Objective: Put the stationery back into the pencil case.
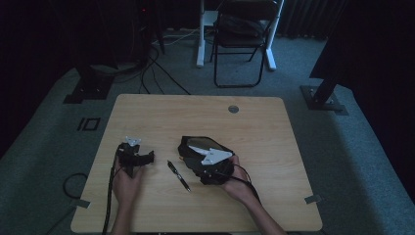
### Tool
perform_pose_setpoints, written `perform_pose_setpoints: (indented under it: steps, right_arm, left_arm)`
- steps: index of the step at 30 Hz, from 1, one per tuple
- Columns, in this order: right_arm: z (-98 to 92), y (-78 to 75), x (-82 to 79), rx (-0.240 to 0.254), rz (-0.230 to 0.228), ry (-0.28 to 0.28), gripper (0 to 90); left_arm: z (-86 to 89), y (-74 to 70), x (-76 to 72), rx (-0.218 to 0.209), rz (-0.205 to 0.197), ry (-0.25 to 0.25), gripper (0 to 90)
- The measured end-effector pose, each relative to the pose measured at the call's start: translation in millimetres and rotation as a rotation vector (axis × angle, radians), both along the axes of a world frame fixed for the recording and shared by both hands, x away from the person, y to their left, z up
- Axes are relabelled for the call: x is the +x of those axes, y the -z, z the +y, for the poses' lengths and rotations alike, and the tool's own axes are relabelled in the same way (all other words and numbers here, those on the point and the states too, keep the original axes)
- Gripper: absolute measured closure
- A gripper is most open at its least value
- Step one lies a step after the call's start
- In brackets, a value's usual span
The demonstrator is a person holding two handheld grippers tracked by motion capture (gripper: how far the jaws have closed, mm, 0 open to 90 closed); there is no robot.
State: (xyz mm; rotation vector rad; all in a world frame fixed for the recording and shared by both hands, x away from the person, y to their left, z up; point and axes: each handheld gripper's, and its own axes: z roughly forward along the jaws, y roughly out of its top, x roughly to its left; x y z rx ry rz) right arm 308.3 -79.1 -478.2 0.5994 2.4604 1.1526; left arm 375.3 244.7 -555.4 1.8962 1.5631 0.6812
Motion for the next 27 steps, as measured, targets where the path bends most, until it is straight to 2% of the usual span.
perform_pose_setpoints:
  steps: [27]
  right_arm:
    - [-8.3, -15.2, 3.7, 0.021, -0.036, 0.030, 41.7]
  left_arm:
    - [0.0, 0.0, 0.0, 0.000, 0.000, 0.000, 13.1]
